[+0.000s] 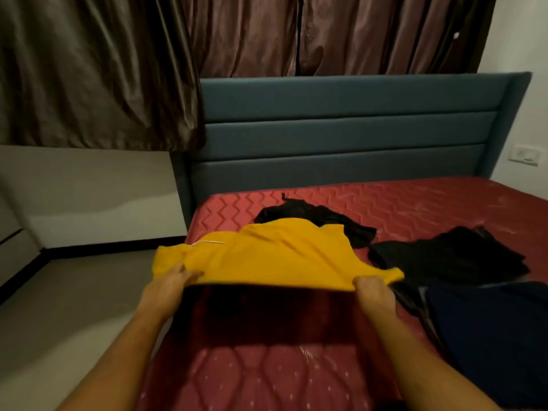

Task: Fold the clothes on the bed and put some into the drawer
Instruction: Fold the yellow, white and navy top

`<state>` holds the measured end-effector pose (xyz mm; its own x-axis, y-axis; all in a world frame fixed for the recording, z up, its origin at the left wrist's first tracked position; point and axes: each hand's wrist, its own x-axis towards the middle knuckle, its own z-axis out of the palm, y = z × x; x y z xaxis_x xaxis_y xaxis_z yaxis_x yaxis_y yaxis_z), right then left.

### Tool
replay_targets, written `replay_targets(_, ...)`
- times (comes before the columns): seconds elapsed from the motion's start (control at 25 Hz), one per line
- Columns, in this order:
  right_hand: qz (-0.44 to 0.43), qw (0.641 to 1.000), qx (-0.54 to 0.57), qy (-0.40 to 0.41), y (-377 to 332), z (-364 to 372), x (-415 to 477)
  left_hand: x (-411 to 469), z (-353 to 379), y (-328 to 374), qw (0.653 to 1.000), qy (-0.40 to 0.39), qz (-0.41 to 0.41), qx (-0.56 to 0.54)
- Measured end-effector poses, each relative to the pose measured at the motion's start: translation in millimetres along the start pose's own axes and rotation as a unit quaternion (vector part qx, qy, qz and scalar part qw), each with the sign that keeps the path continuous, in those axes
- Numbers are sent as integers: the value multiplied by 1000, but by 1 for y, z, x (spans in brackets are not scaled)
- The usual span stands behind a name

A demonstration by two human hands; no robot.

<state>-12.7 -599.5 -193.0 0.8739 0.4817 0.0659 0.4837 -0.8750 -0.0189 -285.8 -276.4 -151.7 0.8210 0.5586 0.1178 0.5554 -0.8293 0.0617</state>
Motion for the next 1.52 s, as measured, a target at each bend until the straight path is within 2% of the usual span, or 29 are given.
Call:
replay_targets(0.12, 18, 981, -14, -192, 16, 52, -42, -41, 61, -10, 968, -232, 83, 57)
replay_targets(0.2, 35, 963, -5, -269, 22, 58, -56, -63, 82, -16, 942, -317, 92, 69)
replay_targets(0.4, 69, 929, 6, -364, 26, 27, -59, -90, 94, -15, 915, -400, 31, 47)
replay_targets(0.56, 104, 905, -13, -413, 25, 27, -46, -67, 79, 0, 914, -400, 13, 68)
replay_targets(0.6, 106, 907, -17, -408, 22, 25, -43, -58, 74, 3, 919, -388, 13, 68)
replay_targets(0.68, 83, 938, -12, -337, 16, 22, -31, -36, 64, 7, 930, -364, 4, 53)
replay_targets(0.76, 79, 951, -8, -298, 13, 20, -16, -15, 59, 6, 941, -336, -21, 23)
replay_targets(1.08, 127, 958, -21, -254, 7, 35, 66, 68, 88, -12, 960, -263, -98, 6)
replay_targets(1.16, 119, 969, -18, -217, 3, 47, 85, 83, 99, -11, 972, -186, -136, 42)
replay_targets(1.24, 117, 983, -8, -144, -2, 65, 97, 91, 106, 4, 974, -84, -157, 138)
replay_targets(1.28, 110, 991, -5, -81, -6, 74, 97, 91, 111, 18, 977, -23, -142, 155)
replay_targets(1.36, 77, 995, 23, 53, -25, 96, 86, 84, 132, 64, 994, 80, -36, 65)
replay_targets(1.4, 32, 993, 56, 94, -40, 108, 74, 74, 147, 91, 996, 90, 29, -6)
replay_targets(1.44, -32, 990, 85, 105, -55, 121, 59, 61, 160, 123, 993, 48, 67, -79)
replay_targets(1.52, -139, 985, 97, 33, -82, 145, 26, 36, 182, 169, 982, -99, 82, -139)
